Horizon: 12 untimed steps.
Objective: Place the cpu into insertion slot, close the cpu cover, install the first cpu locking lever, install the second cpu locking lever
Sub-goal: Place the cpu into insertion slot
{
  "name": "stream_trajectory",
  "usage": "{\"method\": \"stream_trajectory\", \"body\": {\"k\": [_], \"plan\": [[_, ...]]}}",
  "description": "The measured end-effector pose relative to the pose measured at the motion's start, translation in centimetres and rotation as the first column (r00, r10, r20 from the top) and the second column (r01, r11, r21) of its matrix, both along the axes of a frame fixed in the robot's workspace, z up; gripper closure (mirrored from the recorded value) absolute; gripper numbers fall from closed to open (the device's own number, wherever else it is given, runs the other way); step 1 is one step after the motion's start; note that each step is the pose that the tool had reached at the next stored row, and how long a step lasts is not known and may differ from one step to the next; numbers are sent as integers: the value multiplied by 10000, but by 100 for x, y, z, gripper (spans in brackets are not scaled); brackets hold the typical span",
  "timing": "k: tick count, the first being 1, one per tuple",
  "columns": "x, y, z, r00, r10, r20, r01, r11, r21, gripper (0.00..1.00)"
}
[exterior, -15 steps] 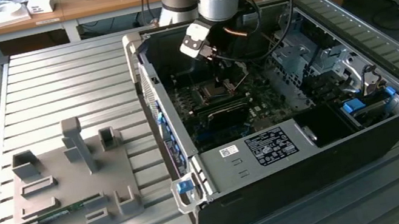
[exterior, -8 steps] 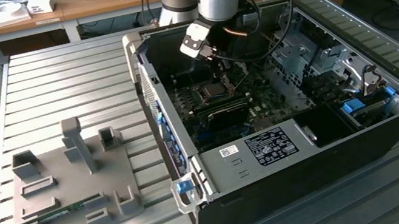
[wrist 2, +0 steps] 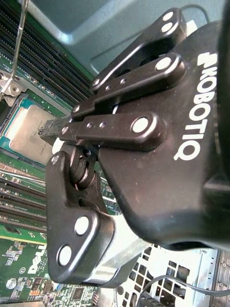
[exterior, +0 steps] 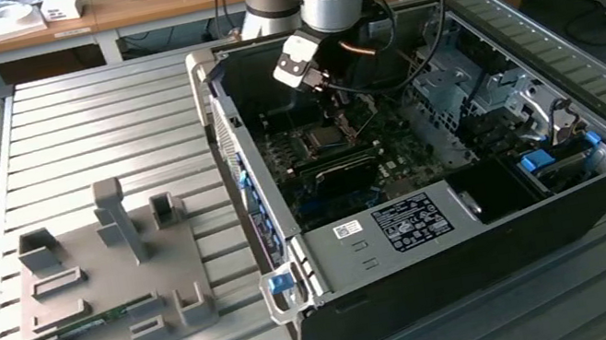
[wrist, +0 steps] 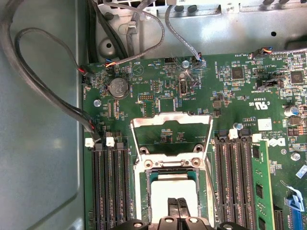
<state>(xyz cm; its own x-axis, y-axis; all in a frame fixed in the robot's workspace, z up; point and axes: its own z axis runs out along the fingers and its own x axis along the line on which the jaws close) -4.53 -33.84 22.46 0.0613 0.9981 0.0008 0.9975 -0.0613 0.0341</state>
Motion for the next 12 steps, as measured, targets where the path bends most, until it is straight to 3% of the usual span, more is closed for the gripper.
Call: {"method": "stream_trajectory", "body": {"k": [10, 12], "plan": [[0, 0, 0, 10000, 0, 1, 0, 10000, -2, 89], [0, 0, -4, 10000, -1, 1, 1, 10000, 38, 89]]}}
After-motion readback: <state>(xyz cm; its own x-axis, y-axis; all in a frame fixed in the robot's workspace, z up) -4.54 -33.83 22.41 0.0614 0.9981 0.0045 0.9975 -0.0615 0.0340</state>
